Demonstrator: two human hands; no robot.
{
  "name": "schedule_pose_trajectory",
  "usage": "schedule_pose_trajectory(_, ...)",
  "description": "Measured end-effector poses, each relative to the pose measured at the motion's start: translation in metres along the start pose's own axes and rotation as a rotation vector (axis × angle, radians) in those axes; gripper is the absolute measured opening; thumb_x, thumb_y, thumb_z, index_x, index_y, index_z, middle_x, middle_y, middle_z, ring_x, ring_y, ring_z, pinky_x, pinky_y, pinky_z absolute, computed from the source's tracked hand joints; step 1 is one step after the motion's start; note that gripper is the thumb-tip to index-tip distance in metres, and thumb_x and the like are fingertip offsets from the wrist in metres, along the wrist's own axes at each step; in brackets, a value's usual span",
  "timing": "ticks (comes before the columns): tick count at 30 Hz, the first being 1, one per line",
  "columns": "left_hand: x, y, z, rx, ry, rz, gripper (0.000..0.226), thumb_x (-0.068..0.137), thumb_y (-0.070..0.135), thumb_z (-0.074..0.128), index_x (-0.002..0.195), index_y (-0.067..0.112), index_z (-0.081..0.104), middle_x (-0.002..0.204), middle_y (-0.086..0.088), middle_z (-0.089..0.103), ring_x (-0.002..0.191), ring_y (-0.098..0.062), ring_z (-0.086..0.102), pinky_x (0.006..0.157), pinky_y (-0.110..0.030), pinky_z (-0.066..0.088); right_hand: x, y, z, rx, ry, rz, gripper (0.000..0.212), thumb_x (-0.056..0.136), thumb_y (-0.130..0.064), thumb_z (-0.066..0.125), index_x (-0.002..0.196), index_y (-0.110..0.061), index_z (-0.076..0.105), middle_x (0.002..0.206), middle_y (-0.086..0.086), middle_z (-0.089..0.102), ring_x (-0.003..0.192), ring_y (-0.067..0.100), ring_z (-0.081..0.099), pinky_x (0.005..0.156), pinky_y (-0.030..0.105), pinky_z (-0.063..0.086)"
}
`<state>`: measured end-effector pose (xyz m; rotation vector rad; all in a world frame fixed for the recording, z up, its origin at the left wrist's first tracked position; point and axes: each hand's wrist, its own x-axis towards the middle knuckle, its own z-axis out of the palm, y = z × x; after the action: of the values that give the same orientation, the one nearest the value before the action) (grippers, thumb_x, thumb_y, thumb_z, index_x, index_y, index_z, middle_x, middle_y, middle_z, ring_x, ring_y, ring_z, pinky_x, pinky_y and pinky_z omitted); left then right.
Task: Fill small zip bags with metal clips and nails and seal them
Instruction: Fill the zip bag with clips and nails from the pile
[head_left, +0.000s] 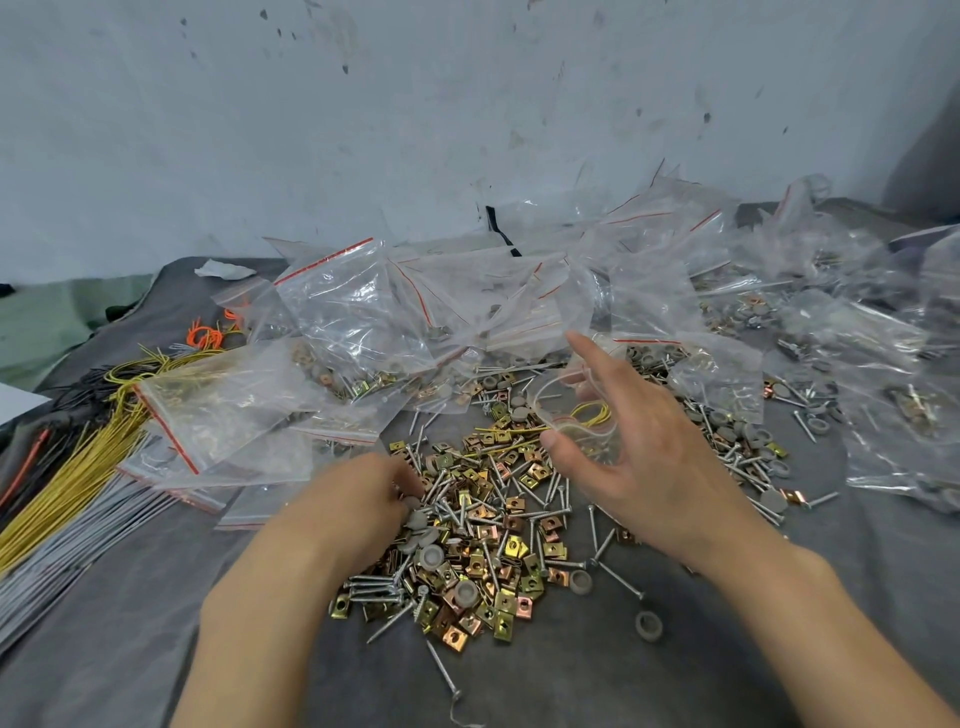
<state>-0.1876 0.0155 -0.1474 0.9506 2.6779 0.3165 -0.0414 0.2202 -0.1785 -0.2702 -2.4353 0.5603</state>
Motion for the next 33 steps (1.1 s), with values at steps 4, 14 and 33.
schedule_pose_trajectory(4, 0.001, -0.001, 0.001, -0.008, 0.02, -0.012, 0.018, 0.099, 0.018, 0.053, 0.111, 0.027, 0.062, 0.114, 0.004, 0.06, 0.1, -0.013, 0.056, 0.082, -0.026, 0.045, 0.0, 0.0, 0.0, 0.007, 0.003, 0.003, 0.077, 0.092, -0.066, 0.046, 0.155, -0.041, 0.01, 0.132, -0.019, 0.051, 0.117, -0.005, 0.045, 0.105, 0.03, 0.033)
schedule_pose_trajectory(14, -0.003, 0.005, -0.006, -0.147, 0.133, 0.065, 0.012, 0.098, 0.022, 0.053, 0.092, 0.033, 0.053, 0.095, 0.014, 0.062, 0.074, -0.001, 0.059, 0.065, -0.021, 0.044, 0.0, 0.0, 0.0, -0.004, 0.0, -0.009, 0.076, 0.092, -0.066, 0.045, 0.155, -0.039, 0.011, 0.131, -0.016, 0.053, 0.118, 0.001, 0.05, 0.107, 0.031, 0.033)
schedule_pose_trajectory(33, -0.007, 0.054, -0.008, -0.497, 0.629, 0.408, 0.013, 0.094, 0.025, 0.057, 0.103, 0.033, 0.062, 0.083, 0.02, 0.063, 0.077, 0.006, 0.057, 0.063, -0.015, 0.04, 0.001, -0.003, 0.002, -0.028, -0.004, -0.023, 0.077, 0.093, -0.066, 0.044, 0.156, -0.038, 0.009, 0.142, -0.011, 0.051, 0.127, 0.006, 0.049, 0.111, 0.033, 0.033)
